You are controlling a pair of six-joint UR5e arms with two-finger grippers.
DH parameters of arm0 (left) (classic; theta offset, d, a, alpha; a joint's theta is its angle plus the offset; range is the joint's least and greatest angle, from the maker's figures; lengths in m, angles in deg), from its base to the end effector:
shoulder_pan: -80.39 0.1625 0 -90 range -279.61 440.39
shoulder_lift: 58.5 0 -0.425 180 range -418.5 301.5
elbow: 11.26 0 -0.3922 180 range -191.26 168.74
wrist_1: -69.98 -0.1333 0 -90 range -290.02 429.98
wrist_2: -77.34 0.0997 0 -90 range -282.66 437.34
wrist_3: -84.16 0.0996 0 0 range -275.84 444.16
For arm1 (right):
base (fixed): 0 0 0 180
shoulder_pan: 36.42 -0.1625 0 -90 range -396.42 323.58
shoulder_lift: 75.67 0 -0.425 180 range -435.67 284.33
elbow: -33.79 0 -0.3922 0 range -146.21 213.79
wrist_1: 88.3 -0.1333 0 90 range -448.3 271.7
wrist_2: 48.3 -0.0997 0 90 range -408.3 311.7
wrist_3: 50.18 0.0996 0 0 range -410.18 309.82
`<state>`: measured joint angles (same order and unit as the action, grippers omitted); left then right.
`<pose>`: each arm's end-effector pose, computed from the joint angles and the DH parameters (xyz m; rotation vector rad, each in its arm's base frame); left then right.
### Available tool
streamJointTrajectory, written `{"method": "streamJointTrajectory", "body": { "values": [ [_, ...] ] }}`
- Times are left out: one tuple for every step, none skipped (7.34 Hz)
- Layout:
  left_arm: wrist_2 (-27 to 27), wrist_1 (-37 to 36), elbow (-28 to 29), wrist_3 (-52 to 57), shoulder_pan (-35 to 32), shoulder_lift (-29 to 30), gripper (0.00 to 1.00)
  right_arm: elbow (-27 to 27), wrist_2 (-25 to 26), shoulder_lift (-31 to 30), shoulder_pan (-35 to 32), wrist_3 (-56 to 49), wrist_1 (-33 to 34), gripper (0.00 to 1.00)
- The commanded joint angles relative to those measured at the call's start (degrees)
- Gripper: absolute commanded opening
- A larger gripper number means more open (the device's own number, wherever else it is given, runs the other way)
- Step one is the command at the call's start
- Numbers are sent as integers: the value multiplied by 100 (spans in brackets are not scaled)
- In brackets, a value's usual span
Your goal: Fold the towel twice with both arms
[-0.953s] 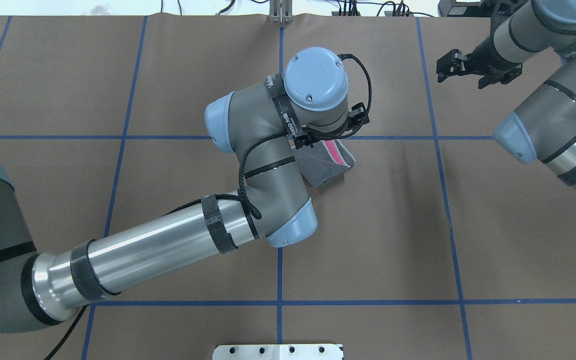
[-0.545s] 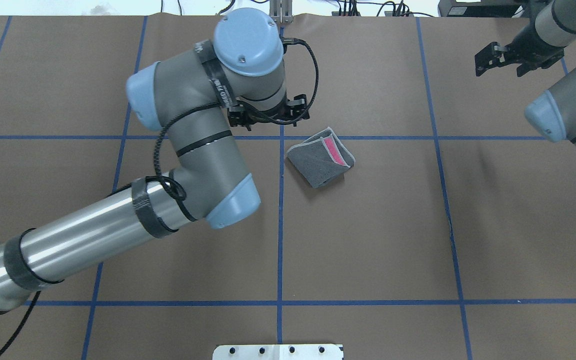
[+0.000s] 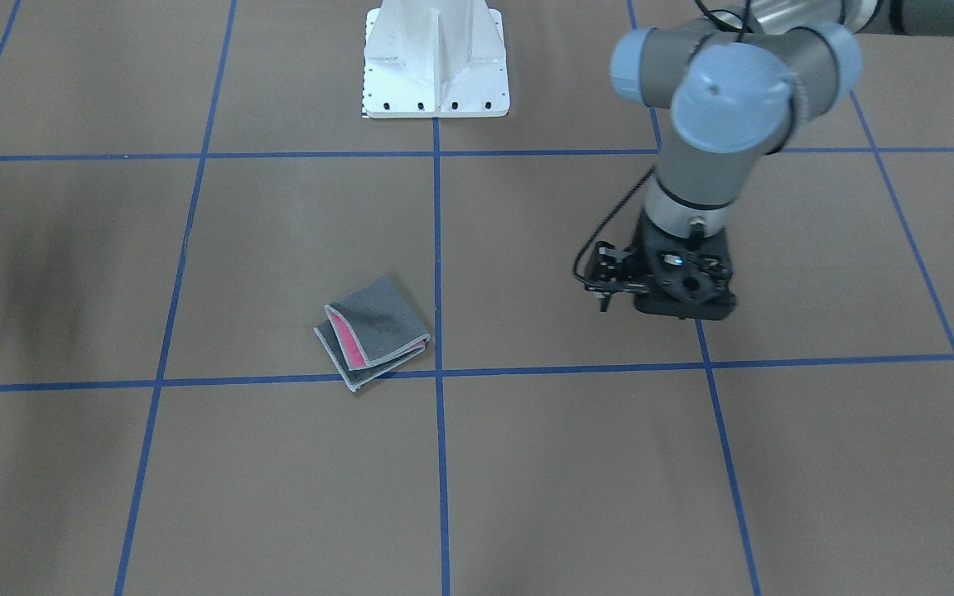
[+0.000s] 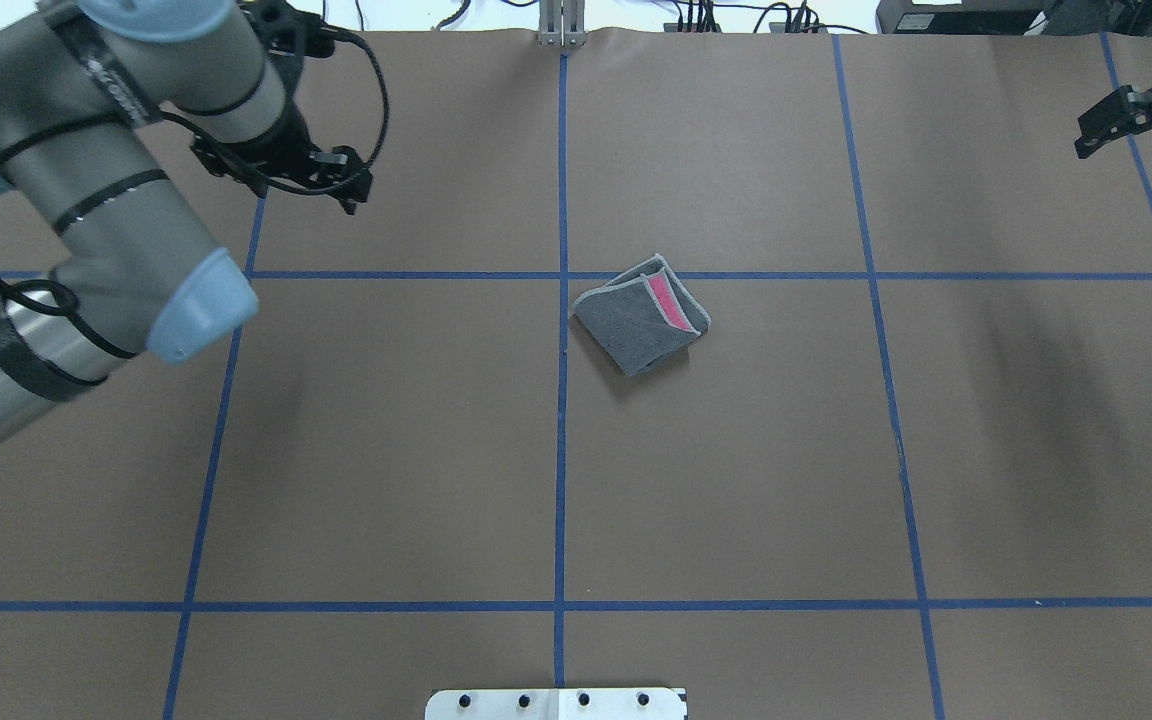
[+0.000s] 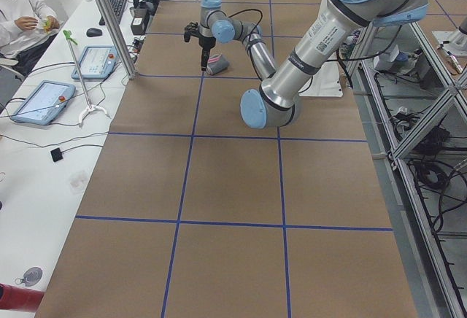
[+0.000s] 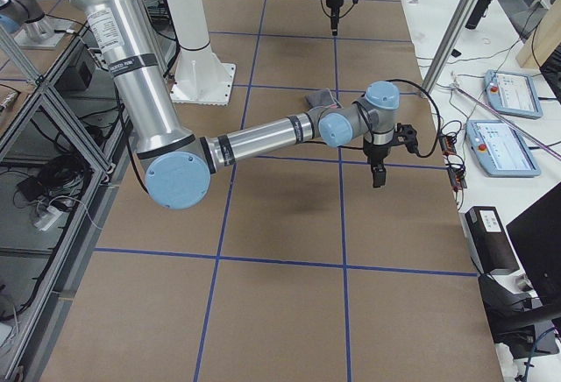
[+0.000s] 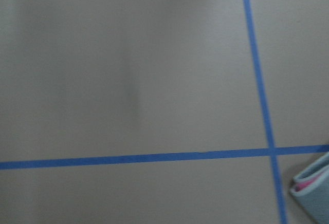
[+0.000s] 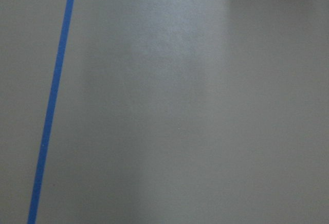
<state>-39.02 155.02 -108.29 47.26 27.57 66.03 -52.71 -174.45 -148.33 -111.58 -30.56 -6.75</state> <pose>0.3325 -0.5858 0.2646 0.2332 0.7325 0.1516 -0.0894 -0.6283 0.5110 0.1745 -0.7059 -0.0430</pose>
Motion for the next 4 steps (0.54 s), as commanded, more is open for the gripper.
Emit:
{"method": "streamJointTrajectory", "body": {
  "values": [
    [-623,3,-36,2197,-1208,-970,100,2,-155,-458,-498,-912,10,100],
    [-756,3,-1,2666,-1526,-1278,100,19,-173,-625,-656,-1151,1,100],
    [-766,21,8,3062,-1790,-1638,100,228,-391,-731,-910,-1510,-16,100],
    [-775,21,69,3666,-2202,-1929,100,492,-593,-785,-1252,-2079,-17,100]
  ]
}}
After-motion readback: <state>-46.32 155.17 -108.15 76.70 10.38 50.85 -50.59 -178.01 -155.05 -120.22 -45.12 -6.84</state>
